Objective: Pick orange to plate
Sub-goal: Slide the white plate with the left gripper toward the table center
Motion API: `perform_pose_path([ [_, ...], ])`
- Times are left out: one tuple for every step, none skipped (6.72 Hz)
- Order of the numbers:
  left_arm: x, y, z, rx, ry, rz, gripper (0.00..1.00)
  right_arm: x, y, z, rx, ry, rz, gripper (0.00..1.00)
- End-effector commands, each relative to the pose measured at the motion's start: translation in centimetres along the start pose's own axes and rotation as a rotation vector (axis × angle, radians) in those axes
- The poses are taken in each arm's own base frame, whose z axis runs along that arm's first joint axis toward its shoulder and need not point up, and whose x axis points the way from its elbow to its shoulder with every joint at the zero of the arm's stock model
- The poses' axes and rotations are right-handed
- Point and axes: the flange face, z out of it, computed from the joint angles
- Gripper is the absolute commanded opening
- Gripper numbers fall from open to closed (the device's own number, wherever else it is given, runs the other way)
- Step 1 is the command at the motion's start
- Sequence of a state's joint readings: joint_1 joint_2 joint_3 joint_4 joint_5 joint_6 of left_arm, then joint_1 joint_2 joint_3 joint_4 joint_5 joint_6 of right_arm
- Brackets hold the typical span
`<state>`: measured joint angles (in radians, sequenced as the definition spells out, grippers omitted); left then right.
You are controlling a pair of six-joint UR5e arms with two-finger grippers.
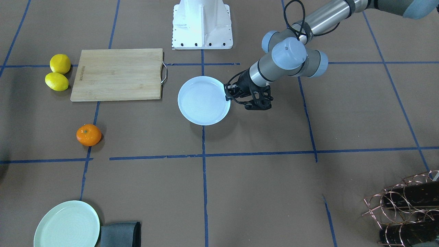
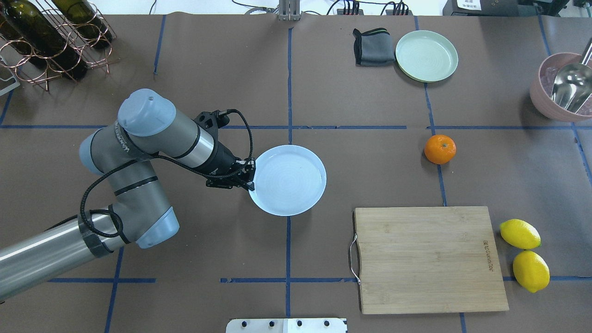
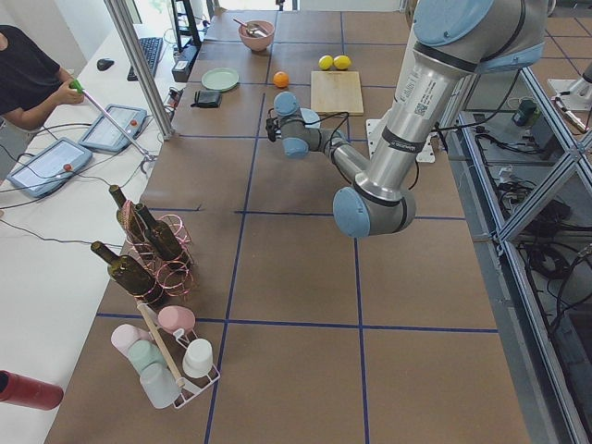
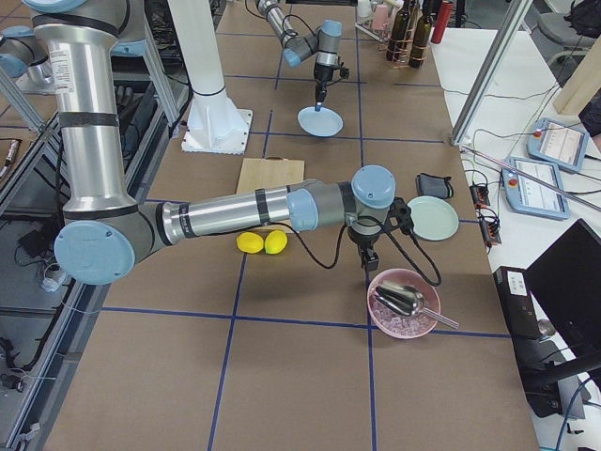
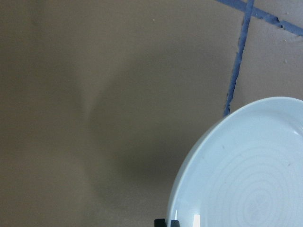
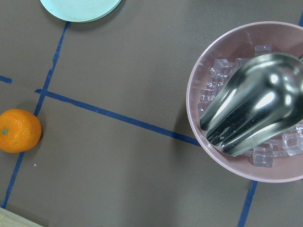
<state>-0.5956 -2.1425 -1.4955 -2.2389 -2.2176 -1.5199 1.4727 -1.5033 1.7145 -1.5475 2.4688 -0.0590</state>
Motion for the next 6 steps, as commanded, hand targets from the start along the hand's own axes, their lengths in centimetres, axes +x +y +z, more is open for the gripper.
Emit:
perform_pose_path([
  [0.1,-0.2,2.8,0.071,-0.027,-0.004,0.0,-0.8,0.0,1.0,-0.016,-0.011,-0.011,1.0],
  [0.0,0.1,3.0,0.069,-0.029,0.0,0.0,-2.0,-0.5,2.1,-0.034,-0.015,-0.008,1.0],
  [-0.1,0.1,3.0,0.07,-0.03,0.002,0.25,-4.6,-1.2,3.0,-0.026,-0.027,0.027,1.0],
  [0.6,0.4,2.3,0.074,-0.014,0.012,0.76,-8.2,-1.8,4.5,-0.015,-0.049,0.065,1.0],
  [1.3,1.1,0.6,0.082,0.024,0.033,0.95,-11.7,-2.2,6.3,-0.004,-0.074,0.11,1.0],
  [2.0,1.5,-0.2,0.084,0.043,0.038,0.96,-16.6,-2.0,8.6,-0.029,-0.065,0.16,1.0],
])
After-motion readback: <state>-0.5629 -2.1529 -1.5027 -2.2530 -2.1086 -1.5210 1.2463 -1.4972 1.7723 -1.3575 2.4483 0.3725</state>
